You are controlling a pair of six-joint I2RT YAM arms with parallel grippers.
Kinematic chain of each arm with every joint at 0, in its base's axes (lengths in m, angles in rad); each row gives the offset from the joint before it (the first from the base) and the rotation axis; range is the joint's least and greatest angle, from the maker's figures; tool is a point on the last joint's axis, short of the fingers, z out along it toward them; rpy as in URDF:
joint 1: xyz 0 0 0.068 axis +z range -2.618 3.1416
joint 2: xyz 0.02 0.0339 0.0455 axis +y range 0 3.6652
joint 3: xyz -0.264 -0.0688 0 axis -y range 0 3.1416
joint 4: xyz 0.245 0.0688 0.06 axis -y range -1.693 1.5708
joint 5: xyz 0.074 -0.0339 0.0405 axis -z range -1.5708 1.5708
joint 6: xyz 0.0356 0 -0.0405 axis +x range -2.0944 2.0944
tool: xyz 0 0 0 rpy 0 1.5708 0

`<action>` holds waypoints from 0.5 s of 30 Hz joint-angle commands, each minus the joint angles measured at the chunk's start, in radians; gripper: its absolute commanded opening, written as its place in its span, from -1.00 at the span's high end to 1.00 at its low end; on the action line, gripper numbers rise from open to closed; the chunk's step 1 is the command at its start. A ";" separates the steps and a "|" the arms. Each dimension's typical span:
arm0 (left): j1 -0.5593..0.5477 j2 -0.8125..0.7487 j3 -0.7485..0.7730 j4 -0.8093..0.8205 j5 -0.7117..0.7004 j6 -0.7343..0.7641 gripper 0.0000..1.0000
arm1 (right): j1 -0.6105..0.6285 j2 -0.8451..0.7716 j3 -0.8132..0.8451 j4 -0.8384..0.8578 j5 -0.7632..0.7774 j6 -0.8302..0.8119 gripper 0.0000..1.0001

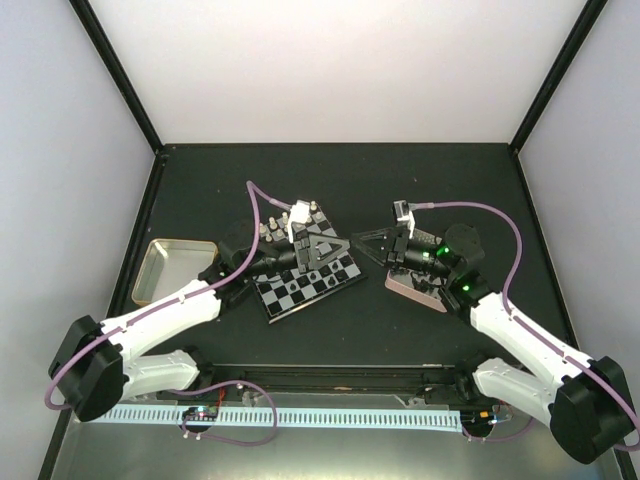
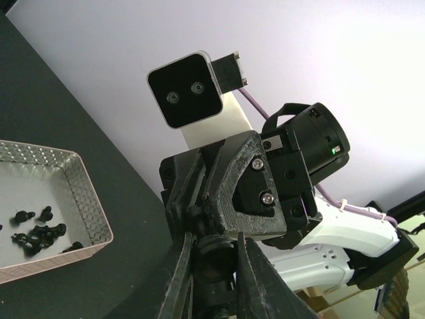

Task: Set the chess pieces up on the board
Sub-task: Place the chess piece on the chessboard.

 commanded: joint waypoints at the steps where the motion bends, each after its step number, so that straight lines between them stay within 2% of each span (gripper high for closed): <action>1: -0.005 -0.006 -0.007 0.035 0.025 -0.001 0.62 | 0.007 -0.006 0.028 -0.040 0.024 -0.051 0.82; 5: -0.002 -0.044 -0.018 -0.059 -0.058 0.040 -0.05 | 0.007 -0.015 0.069 -0.173 0.071 -0.156 0.88; 8: 0.000 -0.097 -0.009 -0.234 -0.205 0.094 -0.39 | 0.007 -0.019 0.122 -0.394 0.157 -0.303 0.89; 10: 0.000 -0.142 -0.002 -0.362 -0.319 0.136 -0.49 | 0.008 -0.014 0.155 -0.520 0.224 -0.424 0.89; 15: 0.002 -0.245 0.010 -0.641 -0.628 0.256 -0.55 | 0.045 0.045 0.245 -0.808 0.481 -0.661 0.90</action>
